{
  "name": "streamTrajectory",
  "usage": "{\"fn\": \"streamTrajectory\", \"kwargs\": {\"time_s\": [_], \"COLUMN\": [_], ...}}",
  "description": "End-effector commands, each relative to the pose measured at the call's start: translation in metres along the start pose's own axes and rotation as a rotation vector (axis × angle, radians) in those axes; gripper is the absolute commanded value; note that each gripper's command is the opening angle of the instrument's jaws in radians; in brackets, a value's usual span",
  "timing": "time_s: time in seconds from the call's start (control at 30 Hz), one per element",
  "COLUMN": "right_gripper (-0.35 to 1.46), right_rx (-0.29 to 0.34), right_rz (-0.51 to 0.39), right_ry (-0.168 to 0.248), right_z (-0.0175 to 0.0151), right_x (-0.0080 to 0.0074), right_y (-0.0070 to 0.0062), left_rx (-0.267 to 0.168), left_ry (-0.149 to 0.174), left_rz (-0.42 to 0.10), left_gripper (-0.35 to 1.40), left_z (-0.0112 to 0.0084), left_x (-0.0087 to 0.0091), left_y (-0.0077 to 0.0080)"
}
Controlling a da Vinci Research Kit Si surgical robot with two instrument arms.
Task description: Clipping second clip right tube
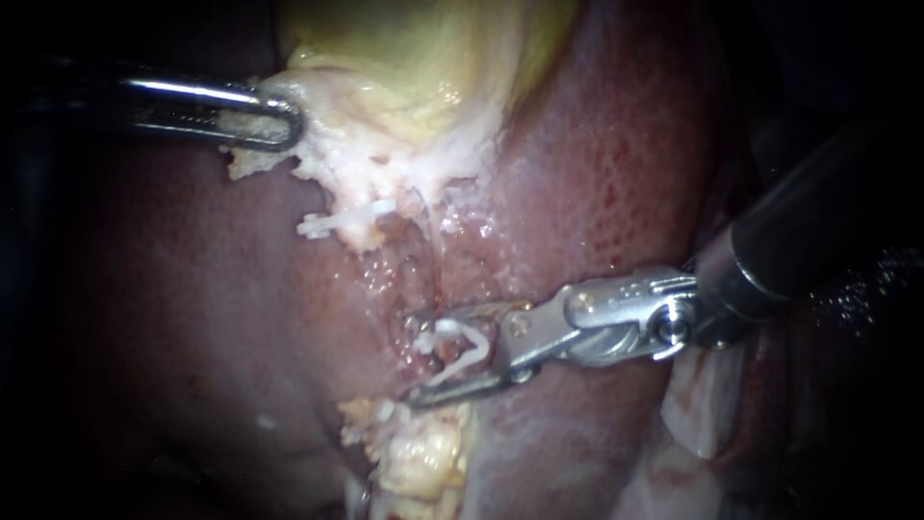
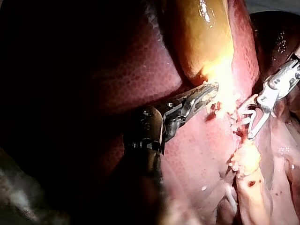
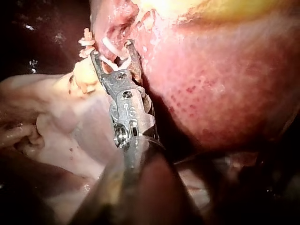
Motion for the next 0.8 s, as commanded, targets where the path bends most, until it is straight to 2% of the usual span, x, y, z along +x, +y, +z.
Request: {"fn": "streamTrajectory", "kwargs": {"time_s": [0.03, 0.2, 0.33, 0.6, 0.8], "right_gripper": [0.5, 0.5, 0.5, 0.5, 0.5], "right_rx": [0.004, 0.021, 0.028, 0.045, 0.048], "right_rz": [0.023, 0.134, 0.207, 0.289, 0.318], "right_ry": [0.006, 0.058, 0.08, 0.11, 0.106], "right_z": [-0.0007, -0.0027, -0.0027, -0.0012, 0.0004], "right_x": [0.0003, 0.0013, 0.0016, 0.0017, 0.0014], "right_y": [0.0001, 0.0005, 0.0006, 0.0008, 0.0008], "left_rx": [-0.001, -0.001, -0.001, -0.001, -0.001], "left_ry": [0.0, 0.0, 0.0, 0.0, 0.0], "left_rz": [0.001, 0.001, 0.001, 0.0, 0.0], "left_gripper": [-0.35, -0.35, -0.35, -0.35, -0.35], "left_z": [0.0, -0.0001, -0.0001, 0.0, 0.0], "left_x": [0.0, 0.0, 0.0, 0.0, 0.0], "left_y": [0.0, 0.0, 0.0, 0.0, 0.0]}}
